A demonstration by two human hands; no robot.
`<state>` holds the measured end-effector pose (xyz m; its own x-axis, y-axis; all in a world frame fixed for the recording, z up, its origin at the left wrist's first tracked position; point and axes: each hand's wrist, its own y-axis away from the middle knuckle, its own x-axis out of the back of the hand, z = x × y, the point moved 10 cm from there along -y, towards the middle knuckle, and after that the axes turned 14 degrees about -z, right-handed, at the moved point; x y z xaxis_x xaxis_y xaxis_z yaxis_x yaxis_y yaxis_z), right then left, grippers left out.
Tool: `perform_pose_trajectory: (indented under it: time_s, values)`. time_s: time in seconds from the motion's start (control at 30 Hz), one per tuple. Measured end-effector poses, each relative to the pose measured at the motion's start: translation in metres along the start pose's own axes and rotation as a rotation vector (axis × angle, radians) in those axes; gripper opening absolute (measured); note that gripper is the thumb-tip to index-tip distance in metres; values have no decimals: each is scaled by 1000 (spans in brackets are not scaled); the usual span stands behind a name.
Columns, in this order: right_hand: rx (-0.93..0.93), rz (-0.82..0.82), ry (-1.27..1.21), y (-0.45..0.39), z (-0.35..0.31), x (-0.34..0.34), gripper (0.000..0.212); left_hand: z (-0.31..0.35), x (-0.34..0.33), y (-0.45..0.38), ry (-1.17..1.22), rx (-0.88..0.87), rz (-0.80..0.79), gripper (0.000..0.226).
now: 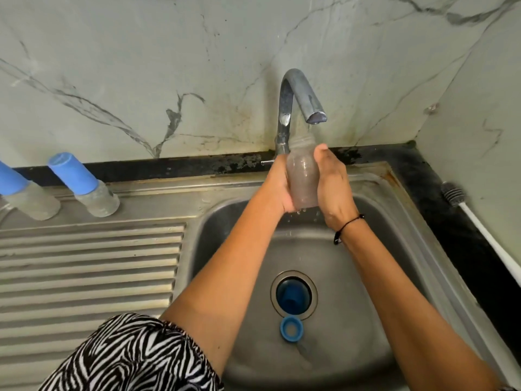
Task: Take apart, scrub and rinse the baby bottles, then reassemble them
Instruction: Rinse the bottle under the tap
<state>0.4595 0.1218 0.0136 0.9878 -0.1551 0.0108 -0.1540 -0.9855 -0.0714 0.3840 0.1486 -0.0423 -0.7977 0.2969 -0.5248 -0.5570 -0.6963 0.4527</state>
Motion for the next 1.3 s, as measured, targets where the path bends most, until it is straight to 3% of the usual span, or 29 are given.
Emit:
perform_pose_trajectory:
  time_s: [0.07,0.13,0.23,0.37,0.43,0.53,0.6,0.73,0.93,1.07,1.17,1.23,1.3]
  values:
    - [-77,9,-53,-4,12,1,40,6,5,4,-18,-72,88,37]
    - [-80,50,101,-10,15,11,35,9,1,11,14,-176,103,39]
    - [-48,144,233,-12,13,28,31,15,0,23,-147,-319,179,49]
    - [-36,53,161,1,14,-4,26,35,14,24,-391,-454,291,52]
    - [-68,20,72,7,24,-18,31,40,10,19,-509,-466,273,50]
    - [-168,85,-94,3,36,-8,42,34,-8,22,-468,-441,175,38]
    - [-188,96,-161,-3,33,0,45,32,-20,28,-560,-495,141,46]
    - [-104,74,-53,-12,10,-2,47,22,-27,51,-796,-675,215,55]
    - [-120,107,68,3,20,2,45,29,-3,21,-638,-505,300,47]
    - [-111,142,152,9,15,16,42,27,-9,5,-413,-342,208,57]
    - [-77,87,152,12,15,11,44,18,-6,-8,-157,-83,50,54]
    - [-51,86,112,16,14,8,37,17,-8,-12,-109,-47,-31,56]
    - [-47,135,-3,16,14,10,33,27,-11,-12,-158,-132,33,50]
